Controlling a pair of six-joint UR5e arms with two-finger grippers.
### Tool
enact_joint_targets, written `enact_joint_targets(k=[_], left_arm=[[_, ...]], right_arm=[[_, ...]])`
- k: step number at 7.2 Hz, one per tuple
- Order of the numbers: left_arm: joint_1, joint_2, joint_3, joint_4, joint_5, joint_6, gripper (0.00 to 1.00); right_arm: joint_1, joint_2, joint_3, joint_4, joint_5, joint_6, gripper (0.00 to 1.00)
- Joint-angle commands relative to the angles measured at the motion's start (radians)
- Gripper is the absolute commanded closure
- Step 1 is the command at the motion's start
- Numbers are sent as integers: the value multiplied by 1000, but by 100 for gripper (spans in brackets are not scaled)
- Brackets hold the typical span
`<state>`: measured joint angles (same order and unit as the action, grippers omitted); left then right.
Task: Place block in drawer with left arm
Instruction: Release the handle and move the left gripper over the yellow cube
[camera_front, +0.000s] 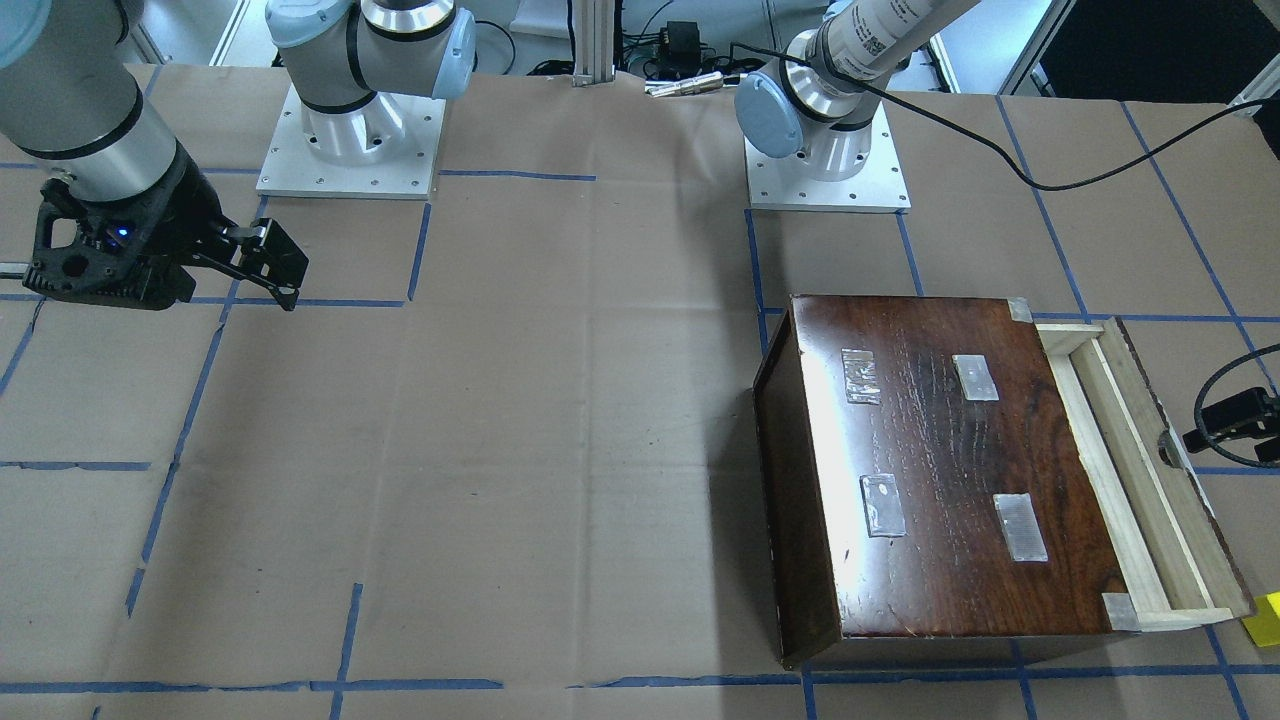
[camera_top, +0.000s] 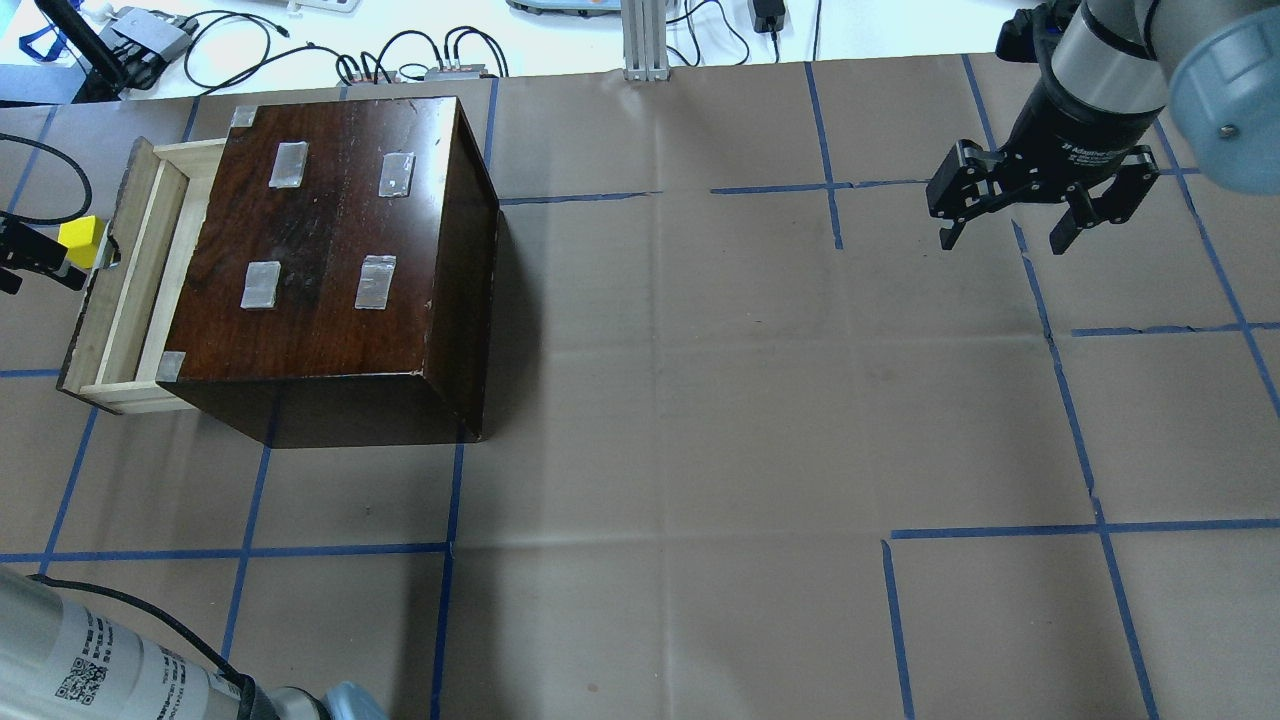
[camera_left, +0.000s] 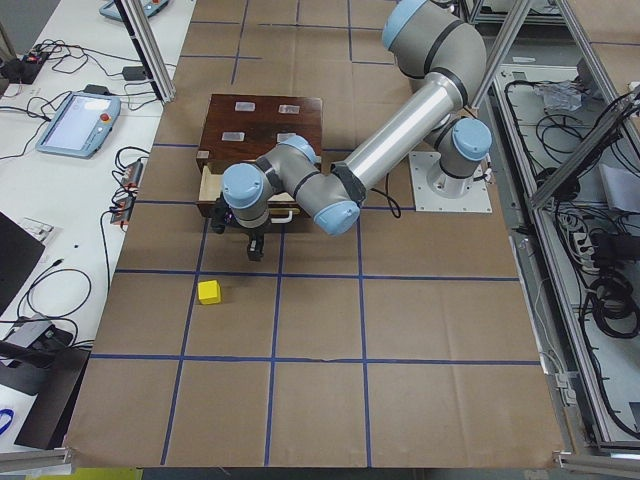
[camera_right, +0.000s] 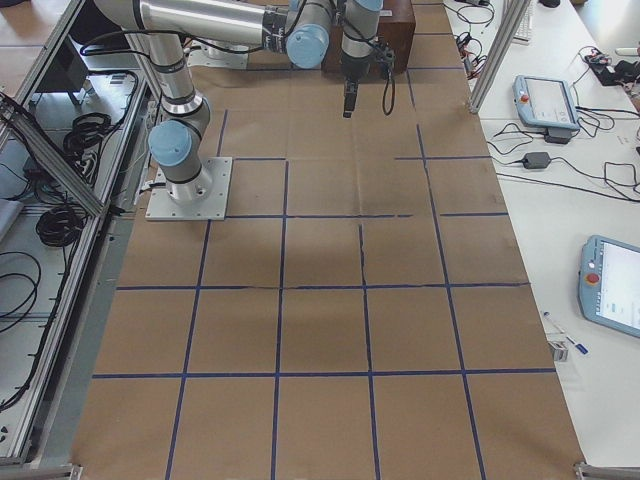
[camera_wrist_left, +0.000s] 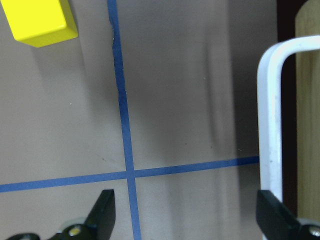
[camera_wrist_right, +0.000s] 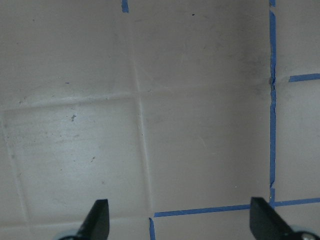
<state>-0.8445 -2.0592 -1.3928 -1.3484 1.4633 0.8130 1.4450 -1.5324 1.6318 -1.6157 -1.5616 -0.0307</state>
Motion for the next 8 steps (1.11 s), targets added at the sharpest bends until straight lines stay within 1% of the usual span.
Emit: enact_joint_targets(k=[1, 2, 4, 5, 6, 7, 8], left_arm=[[2, 1, 6, 2, 2, 14, 2], [5, 2, 6, 5, 0, 18, 2], [54, 1, 9, 26, 0, 43, 2], [64, 1, 9, 58, 2, 93, 2], [65, 1, 14, 83, 2, 97, 2], [65, -8, 49, 90, 3, 95, 2], [65, -56, 117, 91, 3, 91, 2]], right_arm=[[0, 0, 0, 0, 0, 0, 0], [0, 0, 0, -1, 0, 0, 0], [0, 0, 0, -1, 0, 0, 0], [0, 0, 0, -1, 0, 0, 0], [0, 0, 0, -1, 0, 0, 0], [0, 0, 0, 0, 0, 0, 0], [0, 0, 0, 0, 0, 0, 0]])
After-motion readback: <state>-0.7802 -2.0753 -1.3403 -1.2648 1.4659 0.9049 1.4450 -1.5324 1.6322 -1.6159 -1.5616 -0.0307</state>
